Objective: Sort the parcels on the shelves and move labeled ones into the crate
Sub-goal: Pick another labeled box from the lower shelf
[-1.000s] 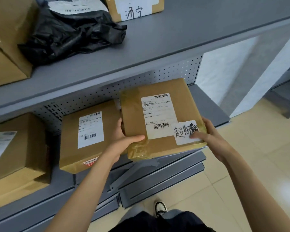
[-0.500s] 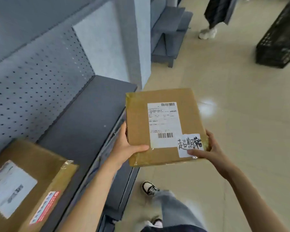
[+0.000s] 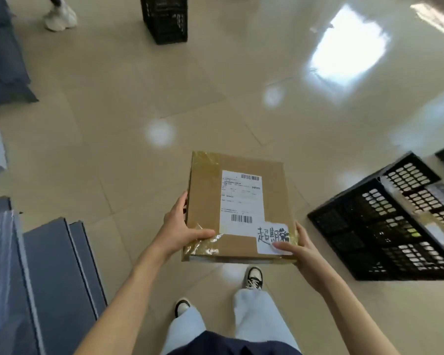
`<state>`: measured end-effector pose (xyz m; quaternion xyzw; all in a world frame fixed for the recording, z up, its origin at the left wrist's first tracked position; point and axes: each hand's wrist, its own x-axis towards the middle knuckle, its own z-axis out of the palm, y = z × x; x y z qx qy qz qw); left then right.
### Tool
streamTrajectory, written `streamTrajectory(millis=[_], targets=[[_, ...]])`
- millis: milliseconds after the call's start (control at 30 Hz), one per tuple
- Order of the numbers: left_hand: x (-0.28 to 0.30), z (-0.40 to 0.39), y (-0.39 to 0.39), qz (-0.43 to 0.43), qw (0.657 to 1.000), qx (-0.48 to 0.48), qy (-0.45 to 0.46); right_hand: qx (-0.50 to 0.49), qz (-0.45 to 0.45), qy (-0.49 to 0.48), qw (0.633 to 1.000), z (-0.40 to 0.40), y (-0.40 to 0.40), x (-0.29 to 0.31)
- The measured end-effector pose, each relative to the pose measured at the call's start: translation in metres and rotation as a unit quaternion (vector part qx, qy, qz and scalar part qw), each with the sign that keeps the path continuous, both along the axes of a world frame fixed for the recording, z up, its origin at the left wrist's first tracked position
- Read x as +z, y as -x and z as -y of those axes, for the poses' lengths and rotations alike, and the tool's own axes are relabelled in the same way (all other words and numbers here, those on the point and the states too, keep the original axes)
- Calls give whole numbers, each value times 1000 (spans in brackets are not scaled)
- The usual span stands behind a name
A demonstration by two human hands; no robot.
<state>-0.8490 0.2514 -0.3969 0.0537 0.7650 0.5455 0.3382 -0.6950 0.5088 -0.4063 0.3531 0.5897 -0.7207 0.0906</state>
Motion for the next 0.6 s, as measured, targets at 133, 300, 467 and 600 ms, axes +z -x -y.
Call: streamTrajectory(millis=[133, 300, 467, 600], targets=[[9, -59, -8, -23, 997, -62, 26, -78, -8, 49, 996, -32, -39, -12], [15, -174, -26, -37, 989, -146, 10, -141, -21, 54, 988, -113, -92, -17], [7, -342, -90, -14, 968, -251, 5, -233, -4, 9, 972, -231, -187, -14], [-2, -462, -151, 18, 950, -312, -17, -324, 6, -6, 946, -314, -263, -11]])
